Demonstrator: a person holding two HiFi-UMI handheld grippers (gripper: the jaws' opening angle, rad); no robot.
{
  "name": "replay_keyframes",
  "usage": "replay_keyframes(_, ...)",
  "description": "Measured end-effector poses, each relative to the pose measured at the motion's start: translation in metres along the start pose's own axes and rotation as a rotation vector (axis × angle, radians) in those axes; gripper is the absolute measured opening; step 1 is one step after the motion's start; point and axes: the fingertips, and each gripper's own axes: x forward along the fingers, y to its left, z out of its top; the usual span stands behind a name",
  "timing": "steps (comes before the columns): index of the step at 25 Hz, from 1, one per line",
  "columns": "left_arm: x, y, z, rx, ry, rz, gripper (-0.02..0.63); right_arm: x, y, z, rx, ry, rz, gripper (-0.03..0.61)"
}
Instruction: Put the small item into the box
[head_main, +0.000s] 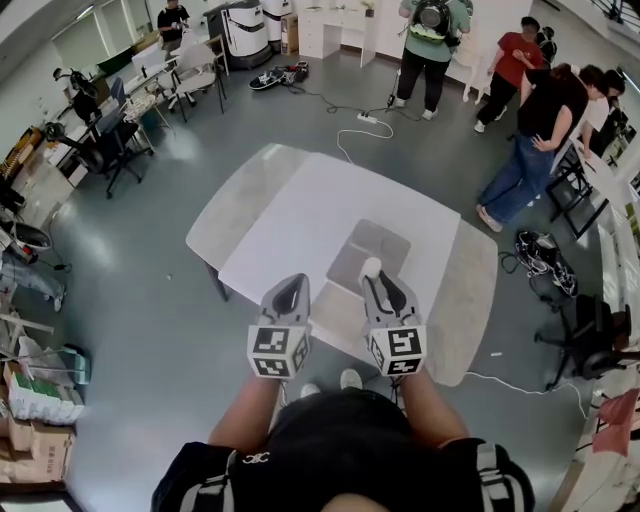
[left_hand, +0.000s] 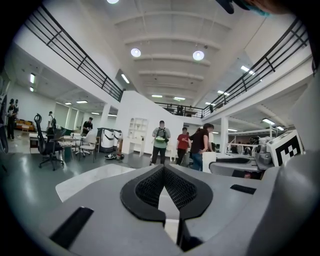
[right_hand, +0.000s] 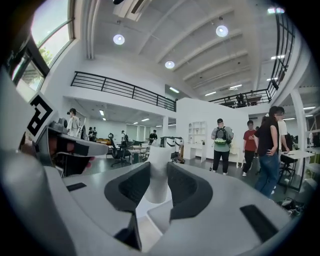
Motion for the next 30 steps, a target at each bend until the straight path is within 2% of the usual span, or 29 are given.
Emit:
replay_keyframes(6,0.002,0.0,-0.006,-0.004,0.016,0.034,0.012,0.008,0.008,-0.023,-0.091,0.075,0.048,0.107)
replay_keyframes(11,0.001,0.006,-0.012,-0.01,0.025,0.061,0.012,0.022,0.016,-0.059,-0.149,0.201,0.092,0.107)
replay_keyframes(17,-0.001,0.014,-0.016,-0.016,0.033,0.087,0.012,0.034,0.037,-0.103,-0.209,0.361,0.196,0.107)
replay_keyframes(30,-0.007,0.031,-0.025,-0.03,0.061,0.15,0.012,0.045,0.069,-0.18,-0.332,0.607,0.382,0.107)
